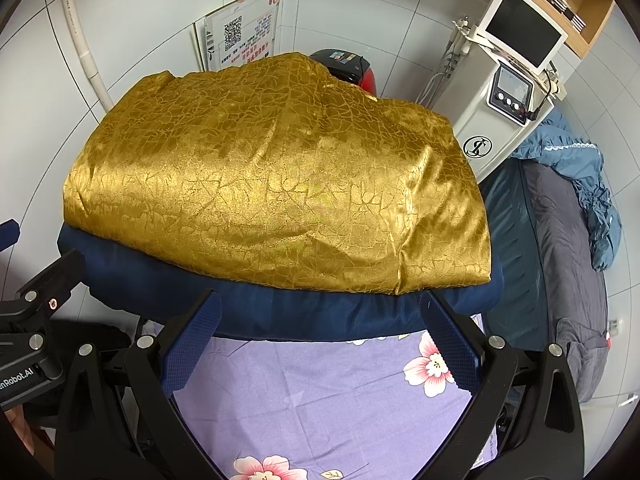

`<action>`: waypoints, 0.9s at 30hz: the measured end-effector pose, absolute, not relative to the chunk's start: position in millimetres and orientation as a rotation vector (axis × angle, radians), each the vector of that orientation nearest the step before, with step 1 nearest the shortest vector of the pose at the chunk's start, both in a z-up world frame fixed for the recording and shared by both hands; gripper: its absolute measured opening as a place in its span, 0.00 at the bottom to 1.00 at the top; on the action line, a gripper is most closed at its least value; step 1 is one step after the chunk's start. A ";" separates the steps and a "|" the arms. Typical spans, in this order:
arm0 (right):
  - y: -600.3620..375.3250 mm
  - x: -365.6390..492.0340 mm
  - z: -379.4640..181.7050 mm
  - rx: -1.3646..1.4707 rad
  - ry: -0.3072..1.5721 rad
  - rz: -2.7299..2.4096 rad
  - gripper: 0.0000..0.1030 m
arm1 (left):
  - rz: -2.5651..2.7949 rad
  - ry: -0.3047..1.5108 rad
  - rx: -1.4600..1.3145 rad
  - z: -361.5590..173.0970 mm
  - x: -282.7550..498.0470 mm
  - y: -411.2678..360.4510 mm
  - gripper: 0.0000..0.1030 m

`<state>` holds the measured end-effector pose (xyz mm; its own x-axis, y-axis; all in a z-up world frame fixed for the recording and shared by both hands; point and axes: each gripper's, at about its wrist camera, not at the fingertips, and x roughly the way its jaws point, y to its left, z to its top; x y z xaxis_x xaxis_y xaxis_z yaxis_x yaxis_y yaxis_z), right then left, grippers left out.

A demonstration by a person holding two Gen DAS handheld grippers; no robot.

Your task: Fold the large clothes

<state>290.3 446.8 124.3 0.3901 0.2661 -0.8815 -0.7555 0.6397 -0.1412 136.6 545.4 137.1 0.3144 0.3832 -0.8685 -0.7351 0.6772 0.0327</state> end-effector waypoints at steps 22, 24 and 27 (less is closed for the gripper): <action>447.1 287.9 124.4 -0.593 0.954 0.695 0.95 | 0.781 0.933 -0.348 140.6 134.4 537.4 0.94; 446.7 287.8 124.5 -0.592 0.952 0.691 0.95 | 0.769 0.926 -0.358 141.3 134.6 537.5 0.94; 446.2 288.1 124.4 -0.589 0.953 0.689 0.95 | 0.772 0.921 -0.338 142.5 135.3 535.8 0.94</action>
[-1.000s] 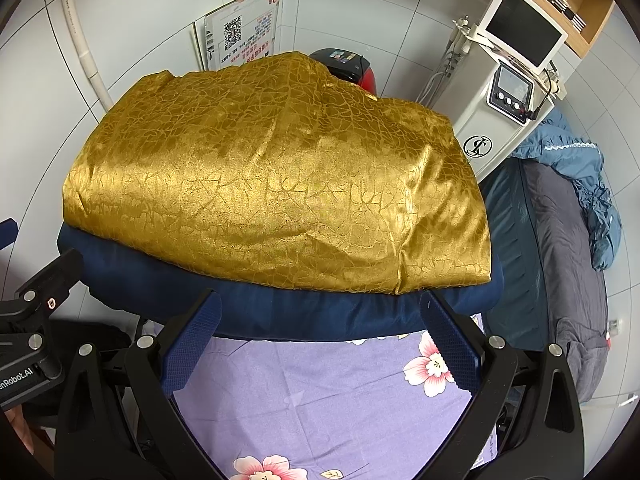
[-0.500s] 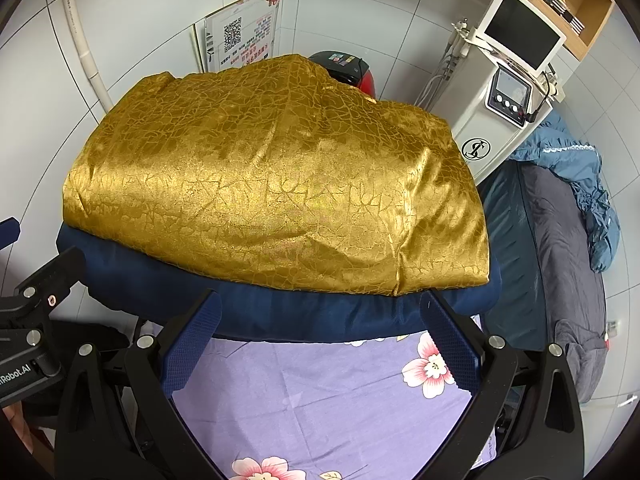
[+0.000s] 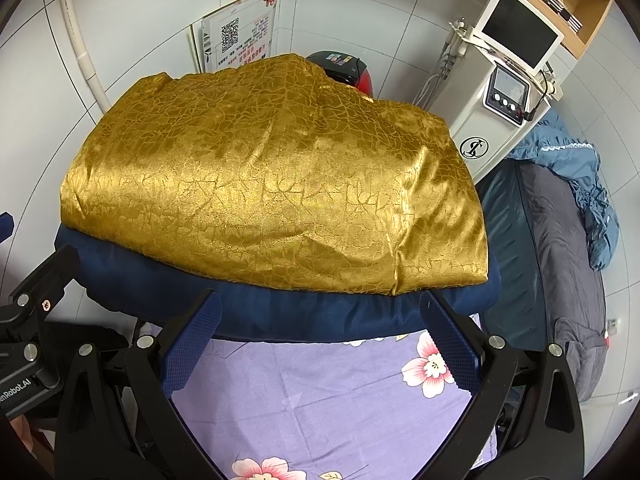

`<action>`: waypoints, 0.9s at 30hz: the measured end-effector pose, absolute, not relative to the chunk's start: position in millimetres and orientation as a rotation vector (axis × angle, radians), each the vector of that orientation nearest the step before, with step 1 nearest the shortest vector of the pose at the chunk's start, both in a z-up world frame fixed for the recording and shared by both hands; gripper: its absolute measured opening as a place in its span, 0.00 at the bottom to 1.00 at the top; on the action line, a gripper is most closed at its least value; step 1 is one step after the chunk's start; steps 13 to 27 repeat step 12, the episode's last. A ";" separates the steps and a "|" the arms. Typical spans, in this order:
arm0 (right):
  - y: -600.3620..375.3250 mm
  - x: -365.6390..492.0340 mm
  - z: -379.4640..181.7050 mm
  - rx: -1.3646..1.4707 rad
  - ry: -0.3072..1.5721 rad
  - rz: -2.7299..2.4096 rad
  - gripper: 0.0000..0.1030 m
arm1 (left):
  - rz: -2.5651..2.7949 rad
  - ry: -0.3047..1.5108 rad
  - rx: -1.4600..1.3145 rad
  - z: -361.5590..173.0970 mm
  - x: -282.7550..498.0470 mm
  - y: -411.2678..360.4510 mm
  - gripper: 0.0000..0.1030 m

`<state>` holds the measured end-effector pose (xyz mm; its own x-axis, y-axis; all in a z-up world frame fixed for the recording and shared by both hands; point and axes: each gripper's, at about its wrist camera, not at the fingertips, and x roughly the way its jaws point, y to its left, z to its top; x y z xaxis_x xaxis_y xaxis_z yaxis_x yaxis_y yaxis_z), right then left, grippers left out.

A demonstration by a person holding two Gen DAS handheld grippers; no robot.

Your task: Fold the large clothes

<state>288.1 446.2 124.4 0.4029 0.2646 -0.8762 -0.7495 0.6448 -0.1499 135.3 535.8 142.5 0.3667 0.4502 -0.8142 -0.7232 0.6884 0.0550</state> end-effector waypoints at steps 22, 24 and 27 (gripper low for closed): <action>446.1 288.2 124.3 -0.589 0.954 0.688 0.95 | 0.753 1.001 -0.403 132.9 137.2 540.6 0.94; 446.1 288.2 124.3 -0.589 0.954 0.688 0.95 | 0.753 1.001 -0.403 132.9 137.2 540.6 0.94; 446.1 288.2 124.3 -0.589 0.954 0.688 0.95 | 0.753 1.001 -0.403 132.9 137.2 540.6 0.94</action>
